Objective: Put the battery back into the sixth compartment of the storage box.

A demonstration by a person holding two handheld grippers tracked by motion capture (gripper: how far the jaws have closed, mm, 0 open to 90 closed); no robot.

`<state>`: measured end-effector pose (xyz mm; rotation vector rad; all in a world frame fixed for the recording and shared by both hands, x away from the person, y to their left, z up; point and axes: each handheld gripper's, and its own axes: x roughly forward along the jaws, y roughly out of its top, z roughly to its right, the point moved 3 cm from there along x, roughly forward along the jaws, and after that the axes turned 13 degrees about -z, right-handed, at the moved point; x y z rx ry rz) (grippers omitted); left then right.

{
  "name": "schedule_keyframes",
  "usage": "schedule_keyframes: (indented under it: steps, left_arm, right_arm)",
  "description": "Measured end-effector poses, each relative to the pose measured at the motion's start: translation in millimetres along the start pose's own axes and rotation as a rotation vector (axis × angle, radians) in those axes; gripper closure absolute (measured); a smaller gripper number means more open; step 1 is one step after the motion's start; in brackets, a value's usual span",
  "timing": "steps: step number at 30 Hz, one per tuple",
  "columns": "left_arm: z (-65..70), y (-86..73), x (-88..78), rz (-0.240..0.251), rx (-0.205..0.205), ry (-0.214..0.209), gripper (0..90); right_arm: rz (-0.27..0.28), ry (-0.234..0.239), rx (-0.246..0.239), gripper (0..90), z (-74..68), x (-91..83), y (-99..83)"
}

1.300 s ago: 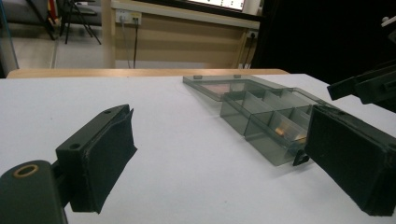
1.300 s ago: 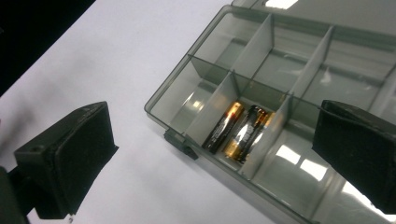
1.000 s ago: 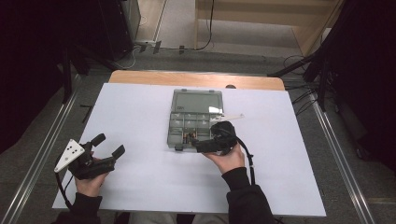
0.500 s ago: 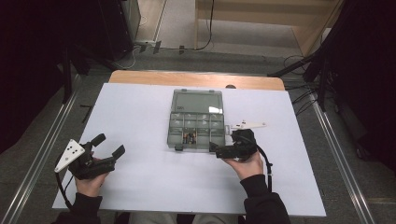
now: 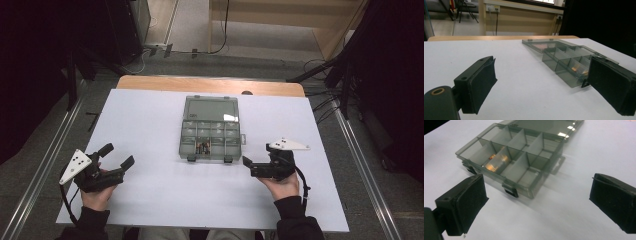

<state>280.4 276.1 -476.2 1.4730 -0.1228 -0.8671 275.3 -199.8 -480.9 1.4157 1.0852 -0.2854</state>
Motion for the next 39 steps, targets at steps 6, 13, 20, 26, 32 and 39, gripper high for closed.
schedule_keyframes:
  steps: [6, 13, 20, 26, 32, 39]
  left_arm:
    - [0.2, -0.1, 0.3, 0.001, 0.000, 0.001, 8.0]
    - [1.5, -0.3, -0.4, 0.001, 0.001, 0.000, 8.0]
    - [2.0, -0.6, -0.4, -0.001, 0.001, 0.002, 8.0]
    - [2.0, -0.7, 0.5, -0.003, 0.000, 0.001, 8.0]
    - [3.5, -0.9, 1.1, -0.002, 0.003, 0.001, 8.0]
    - [3.1, -1.2, 1.2, -0.003, -0.003, -0.007, 8.0]
  right_arm:
    - [0.040, -0.008, 0.006, 1.1, 10.9, -7.5, -13.2]
    - [0.180, -0.027, -0.036, 6.3, 18.7, -19.3, -31.1]
    - [0.231, -0.060, 0.018, 6.3, 32.4, -24.6, -43.7]
    - [0.299, -0.073, 0.012, 6.3, 35.7, -34.7, -55.8]
    - [0.357, -0.064, -0.028, 6.4, 30.5, -44.2, -60.8]
    - [0.345, -0.080, -0.039, 6.3, 30.1, -41.9, -61.5]
